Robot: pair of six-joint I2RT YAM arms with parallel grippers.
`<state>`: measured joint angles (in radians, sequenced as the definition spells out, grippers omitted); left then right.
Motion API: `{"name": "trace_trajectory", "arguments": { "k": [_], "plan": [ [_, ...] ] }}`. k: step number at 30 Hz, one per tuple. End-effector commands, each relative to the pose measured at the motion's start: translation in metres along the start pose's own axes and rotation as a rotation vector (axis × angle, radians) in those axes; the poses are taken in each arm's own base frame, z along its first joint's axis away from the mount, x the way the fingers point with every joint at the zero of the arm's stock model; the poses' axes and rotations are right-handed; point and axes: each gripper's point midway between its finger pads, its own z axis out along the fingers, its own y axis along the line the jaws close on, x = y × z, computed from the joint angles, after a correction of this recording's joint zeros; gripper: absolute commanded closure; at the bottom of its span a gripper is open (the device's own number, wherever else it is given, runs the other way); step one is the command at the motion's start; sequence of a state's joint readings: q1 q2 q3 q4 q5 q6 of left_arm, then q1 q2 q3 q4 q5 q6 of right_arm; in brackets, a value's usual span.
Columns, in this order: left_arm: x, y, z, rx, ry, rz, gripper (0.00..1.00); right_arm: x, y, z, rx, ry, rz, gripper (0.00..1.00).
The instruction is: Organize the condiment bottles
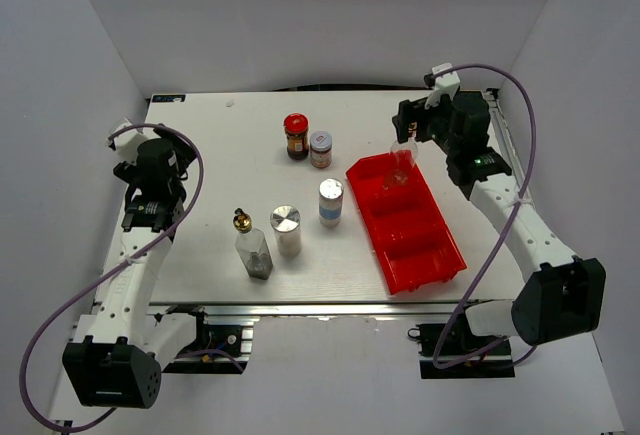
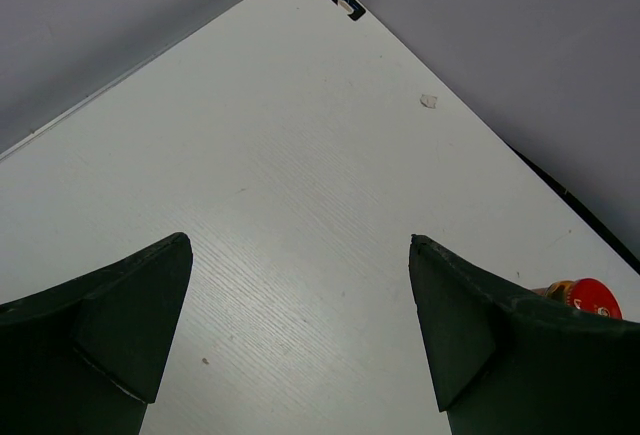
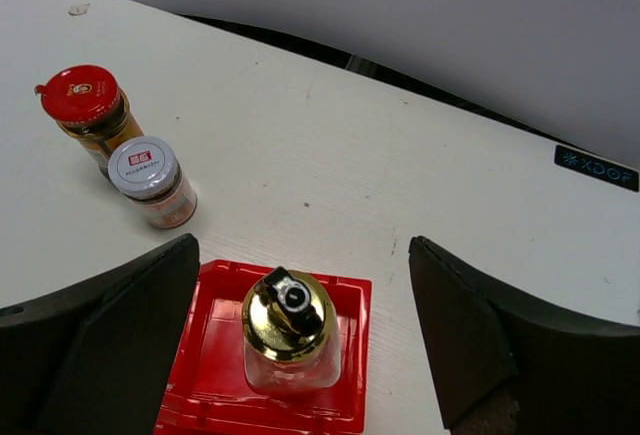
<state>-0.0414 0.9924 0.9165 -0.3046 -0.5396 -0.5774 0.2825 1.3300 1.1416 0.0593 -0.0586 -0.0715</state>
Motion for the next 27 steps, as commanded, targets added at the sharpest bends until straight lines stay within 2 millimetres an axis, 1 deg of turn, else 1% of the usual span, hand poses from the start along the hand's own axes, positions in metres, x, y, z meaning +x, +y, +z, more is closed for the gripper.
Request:
{"name": "trace_trajectory", "arguments": {
  "k": [1,2,3,4,5,6,7,9,10,11,12,13,15,16,17,18,19,21,22,23,24,25,26,27],
  "plan": [
    [-0.018,-0.009,-0.007,0.032,-0.024,-0.024,0.02,-0.056,-0.007,-0.024,0.028,-0.109,-0.070,0.11],
    [-0.016,-0.009,-0.007,0.031,-0.021,-0.023,0.02,-0.063,-0.006,-0.029,0.022,-0.119,-0.082,0.11],
    [-0.016,-0.010,-0.007,0.033,-0.020,-0.024,0.02,-0.060,-0.003,-0.033,0.000,-0.094,-0.092,0.11],
    [-0.015,-0.010,-0.007,0.036,-0.014,-0.026,0.02,-0.079,0.006,-0.043,-0.049,-0.134,-0.121,0.10],
    [-0.014,-0.012,-0.006,0.046,-0.011,-0.032,0.02,-0.086,0.012,-0.049,-0.081,-0.148,-0.133,0.11],
    [-0.012,-0.013,-0.005,0.049,-0.005,-0.037,0.02,-0.097,0.030,-0.060,-0.179,-0.165,-0.153,0.11],
    [-0.010,-0.016,-0.004,0.061,0.005,-0.035,0.02,-0.102,0.041,-0.066,-0.234,-0.175,-0.177,0.11],
    [0.002,-0.022,-0.001,0.083,0.055,-0.019,0.02,-0.109,0.061,-0.078,-0.335,-0.183,-0.201,0.11],
    [0.002,-0.025,0.000,0.092,0.066,-0.017,0.02,-0.102,0.087,-0.087,-0.461,-0.157,-0.210,0.11],
    [0.010,-0.027,0.001,0.103,0.096,-0.008,0.02,-0.104,0.101,-0.094,-0.526,-0.166,-0.243,0.10],
    [0.012,-0.029,0.001,0.111,0.109,-0.005,0.02,-0.099,0.116,-0.099,-0.603,-0.160,-0.257,0.10],
    [0.016,-0.031,0.001,0.124,0.123,-0.003,0.02,-0.094,0.142,-0.107,-0.699,-0.160,-0.265,0.11],
    [0.021,-0.038,-0.001,0.166,0.148,-0.005,0.02,-0.080,0.172,-0.112,-0.777,-0.139,-0.286,0.11],
    [0.022,-0.039,-0.001,0.171,0.154,-0.005,0.02,-0.072,0.204,-0.120,-0.856,-0.137,-0.319,0.11],
    [0.024,-0.038,-0.002,0.171,0.166,0.001,0.02,-0.061,0.222,-0.125,-0.905,-0.122,-0.336,0.11],
    [0.026,-0.038,-0.003,0.171,0.174,0.008,0.02,-0.054,0.236,-0.129,-0.948,-0.128,-0.374,0.11],
    [0.026,-0.037,-0.004,0.166,0.179,0.011,0.02,-0.046,0.263,-0.142,-1.032,-0.128,-0.391,0.11],
    [0.031,-0.032,-0.004,0.155,0.191,0.013,0.02,-0.032,0.287,-0.148,-1.095,-0.126,-0.401,0.11],
    [0.031,-0.034,-0.007,0.170,0.189,0.006,0.02,-0.024,0.306,-0.157,-1.154,-0.125,-0.405,0.11],
    [0.036,-0.035,-0.006,0.188,0.187,-0.005,0.02,-0.018,0.314,-0.159,-1.180,-0.127,-0.407,0.11],
    [0.038,-0.036,-0.007,0.206,0.185,-0.014,0.02,-0.016,0.324,-0.159,-1.204,-0.164,-0.409,0.11],
    [0.038,-0.041,-0.010,0.236,0.185,-0.032,0.02,-0.009,0.339,-0.163,-1.240,-0.158,-0.401,0.11],
    [0.039,-0.043,-0.009,0.245,0.187,-0.037,0.02,-0.008,0.346,-0.163,-1.250,-0.163,-0.400,0.11],
    [0.039,-0.044,-0.010,0.250,0.191,-0.032,0.02,-0.006,0.358,-0.162,-1.262,-0.169,-0.395,0.11]
  ]
}}
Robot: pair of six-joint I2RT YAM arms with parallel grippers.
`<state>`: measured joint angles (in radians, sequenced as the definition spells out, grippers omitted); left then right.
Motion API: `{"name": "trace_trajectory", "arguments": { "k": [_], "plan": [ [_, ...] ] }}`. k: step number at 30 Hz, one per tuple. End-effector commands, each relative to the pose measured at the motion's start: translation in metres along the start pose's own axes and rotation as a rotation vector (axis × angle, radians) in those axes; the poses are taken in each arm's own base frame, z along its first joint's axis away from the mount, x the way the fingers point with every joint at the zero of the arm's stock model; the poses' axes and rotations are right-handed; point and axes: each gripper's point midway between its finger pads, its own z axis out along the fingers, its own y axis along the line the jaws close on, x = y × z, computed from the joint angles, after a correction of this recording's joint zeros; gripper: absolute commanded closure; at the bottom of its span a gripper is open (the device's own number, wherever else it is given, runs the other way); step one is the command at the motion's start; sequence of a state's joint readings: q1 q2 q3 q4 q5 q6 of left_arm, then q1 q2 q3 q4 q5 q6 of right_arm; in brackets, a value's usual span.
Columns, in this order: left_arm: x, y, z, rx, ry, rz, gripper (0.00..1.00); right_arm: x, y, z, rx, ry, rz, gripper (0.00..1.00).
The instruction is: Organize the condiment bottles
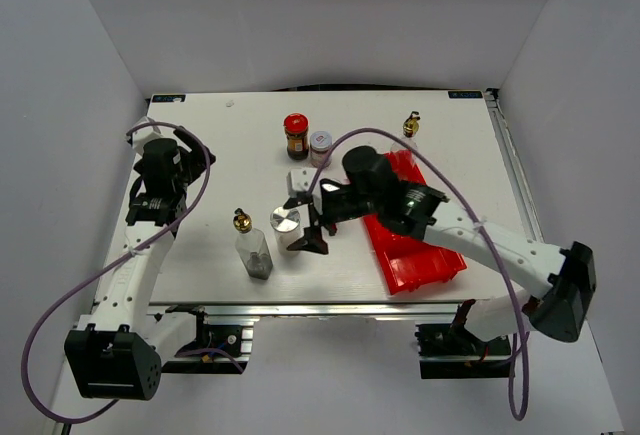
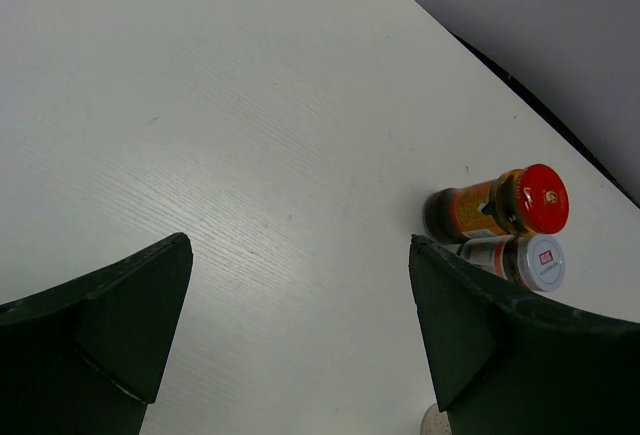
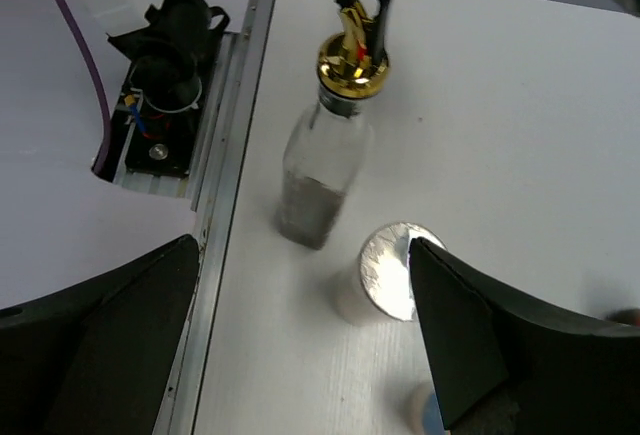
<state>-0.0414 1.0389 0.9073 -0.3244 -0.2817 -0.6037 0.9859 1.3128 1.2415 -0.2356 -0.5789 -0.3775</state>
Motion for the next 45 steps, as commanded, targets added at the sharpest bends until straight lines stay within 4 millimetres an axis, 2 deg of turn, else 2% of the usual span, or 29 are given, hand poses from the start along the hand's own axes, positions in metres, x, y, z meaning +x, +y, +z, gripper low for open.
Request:
{"name": "trace_trajectory", "arguments": {
  "k": [1,2,6,7,9,11,18,24,30,31,36,39,44,45],
  "plan": [
    [-0.004,-0.014,-0.005,0.077,-0.004,-0.024,0.02,-0.031,0.004,0.024,-0.024,-0.117,-0.058,0.11],
    [-0.002,-0.014,-0.006,0.072,0.008,-0.019,0.02,-0.036,0.003,0.024,-0.018,-0.137,-0.051,0.10],
    [-0.001,-0.015,-0.008,0.089,0.009,-0.019,0.02,-0.040,0.010,0.060,-0.028,-0.190,-0.004,0.11],
    [0.000,-0.015,-0.009,0.091,0.008,-0.021,0.02,-0.049,0.008,0.064,-0.021,-0.224,0.003,0.11],
    [-0.001,-0.015,-0.012,0.097,0.002,-0.025,0.02,-0.045,0.001,0.078,0.024,-0.209,0.073,0.11],
    [-0.003,-0.014,-0.014,0.092,-0.002,-0.025,0.02,-0.050,-0.008,0.084,0.073,-0.223,0.106,0.11],
    [-0.010,-0.013,-0.021,0.088,-0.030,-0.038,0.02,-0.028,-0.028,0.108,0.168,-0.194,0.203,0.11],
    [-0.012,-0.013,-0.024,0.091,-0.036,-0.044,0.02,-0.024,-0.030,0.117,0.185,-0.241,0.232,0.12],
    [-0.007,-0.009,-0.023,0.084,-0.030,-0.043,0.02,-0.018,-0.025,0.122,0.151,-0.237,0.237,0.55],
    [-0.007,-0.009,-0.023,0.084,-0.030,-0.043,0.02,-0.016,-0.026,0.122,0.156,-0.234,0.236,0.66],
    [-0.008,-0.006,-0.026,0.073,-0.036,-0.039,0.02,-0.025,-0.023,0.123,0.127,-0.226,0.212,0.81],
    [-0.010,-0.002,-0.030,0.068,-0.055,-0.044,0.02,-0.030,-0.025,0.123,0.124,-0.212,0.208,1.00],
    [-0.016,-0.002,-0.034,0.068,-0.077,-0.048,0.02,-0.056,-0.028,0.116,0.122,-0.234,0.193,1.00],
    [-0.015,-0.002,-0.033,0.068,-0.073,-0.048,0.02,-0.067,-0.029,0.112,0.122,-0.245,0.188,1.00]
  ]
}}
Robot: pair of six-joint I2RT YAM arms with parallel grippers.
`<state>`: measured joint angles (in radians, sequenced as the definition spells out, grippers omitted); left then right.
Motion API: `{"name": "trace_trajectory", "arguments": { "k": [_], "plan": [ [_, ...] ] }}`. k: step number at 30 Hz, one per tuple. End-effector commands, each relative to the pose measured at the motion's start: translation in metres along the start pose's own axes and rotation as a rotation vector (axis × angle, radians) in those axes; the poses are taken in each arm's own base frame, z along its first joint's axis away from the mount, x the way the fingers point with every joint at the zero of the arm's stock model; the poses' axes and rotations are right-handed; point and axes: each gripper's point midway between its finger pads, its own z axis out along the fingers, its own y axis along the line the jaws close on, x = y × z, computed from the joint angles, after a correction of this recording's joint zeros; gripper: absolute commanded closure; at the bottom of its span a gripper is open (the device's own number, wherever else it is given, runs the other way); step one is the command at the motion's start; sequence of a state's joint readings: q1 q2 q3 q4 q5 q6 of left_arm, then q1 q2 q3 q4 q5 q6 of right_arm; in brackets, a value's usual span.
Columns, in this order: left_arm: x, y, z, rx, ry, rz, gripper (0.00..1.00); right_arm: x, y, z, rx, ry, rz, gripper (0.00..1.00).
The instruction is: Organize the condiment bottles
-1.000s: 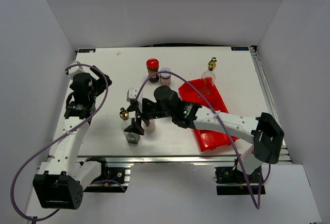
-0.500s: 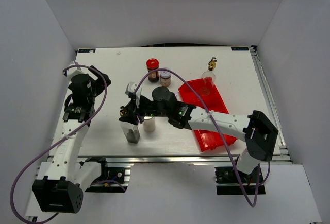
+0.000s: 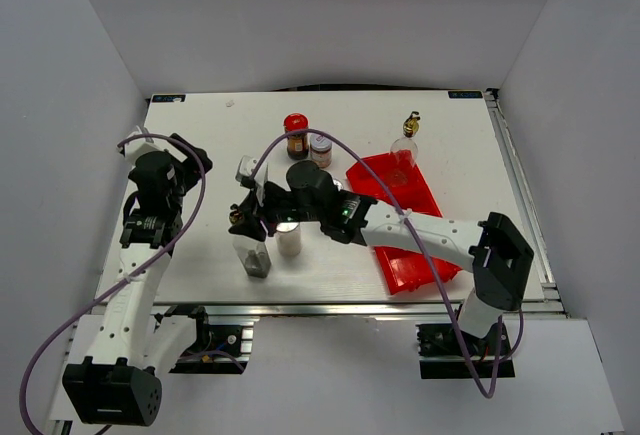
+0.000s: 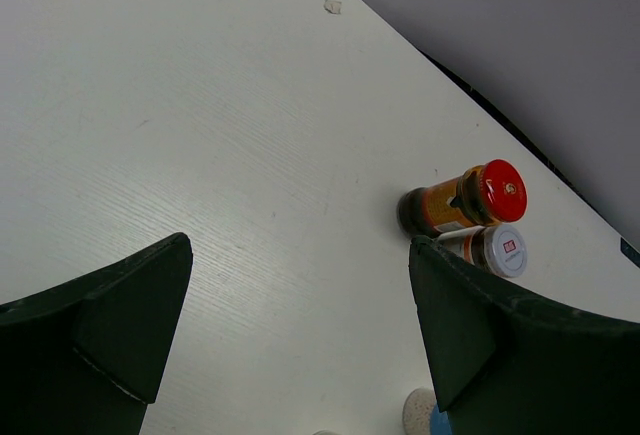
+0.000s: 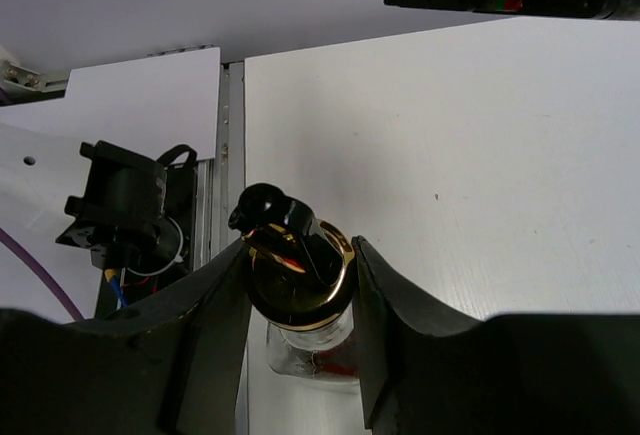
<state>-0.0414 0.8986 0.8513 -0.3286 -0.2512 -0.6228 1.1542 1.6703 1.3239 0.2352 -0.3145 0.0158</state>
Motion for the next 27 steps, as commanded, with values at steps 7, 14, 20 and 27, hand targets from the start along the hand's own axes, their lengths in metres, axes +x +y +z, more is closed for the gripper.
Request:
{"name": "trace_trajectory", "arguments": {
  "k": [7,14,20,27],
  "plan": [
    [-0.013,0.001,-0.006,-0.011,-0.048,-0.004,0.02,-0.087,0.046,-0.031,-0.173,-0.116,0.000,1.00],
    [-0.016,0.000,-0.006,-0.006,-0.055,-0.004,0.02,-0.098,0.065,-0.070,-0.184,-0.106,0.027,1.00],
    [-0.019,0.000,-0.007,-0.012,-0.066,-0.001,0.02,-0.090,0.057,-0.114,-0.035,-0.091,0.049,1.00],
    [-0.021,-0.005,-0.007,0.013,-0.074,-0.010,0.02,-0.083,0.023,-0.172,0.267,-0.058,0.074,1.00]
  ]
}}
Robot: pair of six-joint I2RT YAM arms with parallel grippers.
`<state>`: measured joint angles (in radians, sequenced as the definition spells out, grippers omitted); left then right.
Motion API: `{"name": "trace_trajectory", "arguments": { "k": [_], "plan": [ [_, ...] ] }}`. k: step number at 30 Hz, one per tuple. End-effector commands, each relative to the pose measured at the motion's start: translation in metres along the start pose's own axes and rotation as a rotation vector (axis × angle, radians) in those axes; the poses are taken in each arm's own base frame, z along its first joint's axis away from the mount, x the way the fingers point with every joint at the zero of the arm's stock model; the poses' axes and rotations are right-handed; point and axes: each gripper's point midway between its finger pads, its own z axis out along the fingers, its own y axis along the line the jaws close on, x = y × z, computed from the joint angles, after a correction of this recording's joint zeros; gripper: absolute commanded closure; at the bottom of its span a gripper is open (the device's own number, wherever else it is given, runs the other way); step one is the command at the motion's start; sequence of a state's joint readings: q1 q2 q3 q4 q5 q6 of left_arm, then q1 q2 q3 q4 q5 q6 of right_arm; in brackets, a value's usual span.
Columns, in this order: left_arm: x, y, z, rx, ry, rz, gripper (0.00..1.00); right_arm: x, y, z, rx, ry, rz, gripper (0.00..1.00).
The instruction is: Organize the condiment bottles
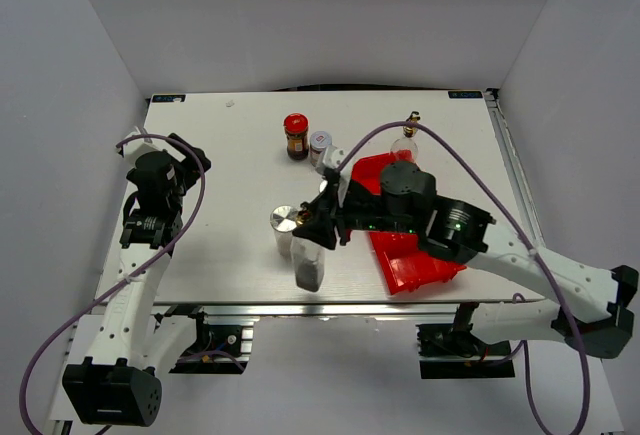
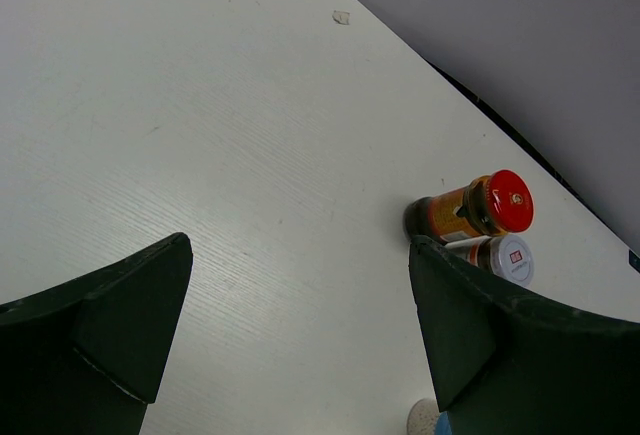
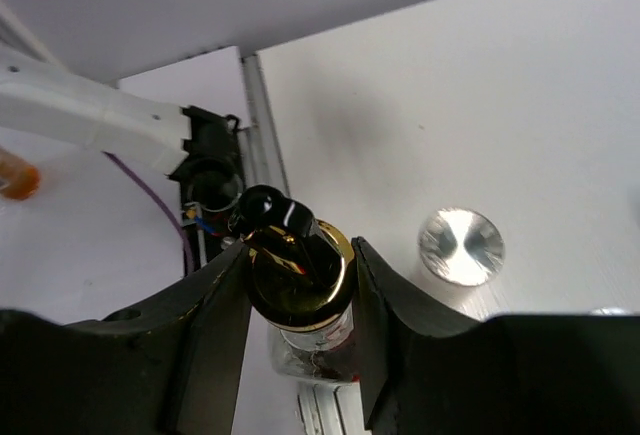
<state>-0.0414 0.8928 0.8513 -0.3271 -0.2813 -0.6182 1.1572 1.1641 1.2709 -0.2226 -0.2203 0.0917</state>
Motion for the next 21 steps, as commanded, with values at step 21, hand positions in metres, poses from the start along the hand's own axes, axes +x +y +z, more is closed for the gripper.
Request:
{"name": "trace_trajectory", "arguments": {
  "k": [21],
  "plan": [
    [-0.023,-0.020,0.015,0.034,-0.053,0.002,0.02,-0.069,-0.209,-0.129,0.827,-0.138,0.007,1.00]
  ]
}}
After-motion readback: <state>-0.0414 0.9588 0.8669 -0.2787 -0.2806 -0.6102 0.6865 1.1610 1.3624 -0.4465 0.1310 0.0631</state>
